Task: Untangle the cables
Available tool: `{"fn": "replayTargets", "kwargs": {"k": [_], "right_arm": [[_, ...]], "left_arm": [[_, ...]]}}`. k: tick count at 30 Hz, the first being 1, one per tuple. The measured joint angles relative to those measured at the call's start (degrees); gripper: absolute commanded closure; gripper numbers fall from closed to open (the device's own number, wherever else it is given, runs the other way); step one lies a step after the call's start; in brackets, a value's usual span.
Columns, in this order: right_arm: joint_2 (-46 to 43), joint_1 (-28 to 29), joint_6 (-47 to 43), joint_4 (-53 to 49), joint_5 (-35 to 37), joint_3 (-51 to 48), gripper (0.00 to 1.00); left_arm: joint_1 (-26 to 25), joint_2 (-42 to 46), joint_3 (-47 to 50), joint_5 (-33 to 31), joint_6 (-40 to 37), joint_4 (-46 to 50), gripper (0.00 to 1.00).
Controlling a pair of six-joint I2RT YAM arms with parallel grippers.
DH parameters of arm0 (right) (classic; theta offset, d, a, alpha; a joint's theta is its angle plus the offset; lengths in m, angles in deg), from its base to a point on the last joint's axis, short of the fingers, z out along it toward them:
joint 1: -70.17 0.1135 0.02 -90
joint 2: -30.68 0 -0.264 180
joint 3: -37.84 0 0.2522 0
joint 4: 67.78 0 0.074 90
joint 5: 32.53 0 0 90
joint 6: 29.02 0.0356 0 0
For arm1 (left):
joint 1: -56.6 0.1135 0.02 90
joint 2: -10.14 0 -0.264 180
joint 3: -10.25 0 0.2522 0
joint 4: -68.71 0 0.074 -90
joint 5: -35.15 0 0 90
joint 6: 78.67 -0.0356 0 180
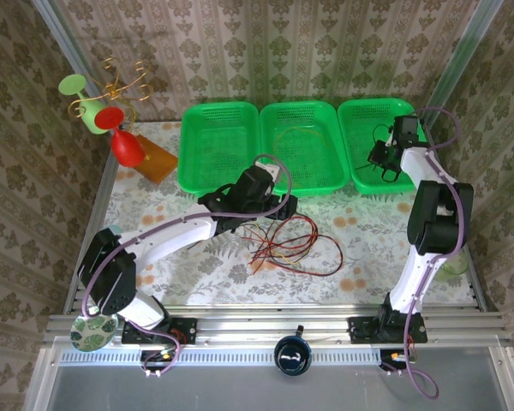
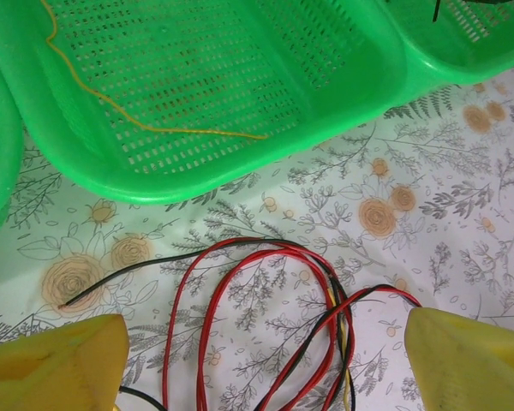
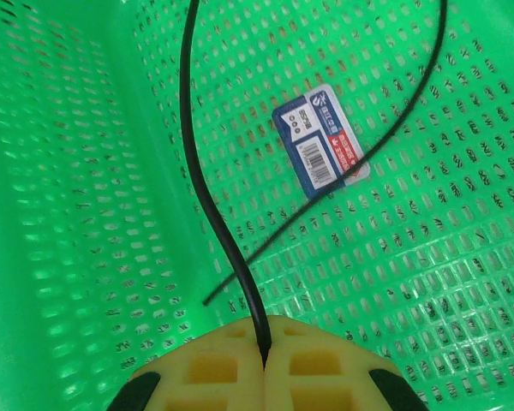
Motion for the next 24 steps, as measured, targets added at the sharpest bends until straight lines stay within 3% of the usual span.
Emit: {"fn": "replayTargets", "kwargs": {"k": [5, 7, 10, 12, 18, 24], "right_arm": [[4.1, 0.4, -2.0, -4.5, 0.5, 5.4, 1.0], [5.3, 0.7, -2.8, -5.9, 1.0, 6.7, 0.9], [6.1, 1.4, -3.7, -8.1, 1.6, 7.0, 0.59], [5.9, 1.8, -4.3, -9.3, 1.9, 7.0, 0.46], [2.0, 2.6, -5.3, -11.6, 4.0, 7.0, 0.36], [-12.4, 3.0, -4.7, -12.0, 6.4, 3.3, 0.36]], "left_arm": [[0.0, 0.0, 0.2, -0.6, 0.2, 0.0, 0.15], [0.0, 0.0, 0.2, -0.9, 0.2, 0.1, 0.14], [0.0, 0.1, 0.2, -1.3, 0.2, 0.3, 0.14], [0.0, 0.5, 0.2, -1.5, 0.2, 1.0, 0.14], [0.3, 2.5, 0.2, -2.4, 0.1, 2.6, 0.13], [1.4, 6.3, 0.8, -2.8, 0.1, 4.0, 0.13]]}}
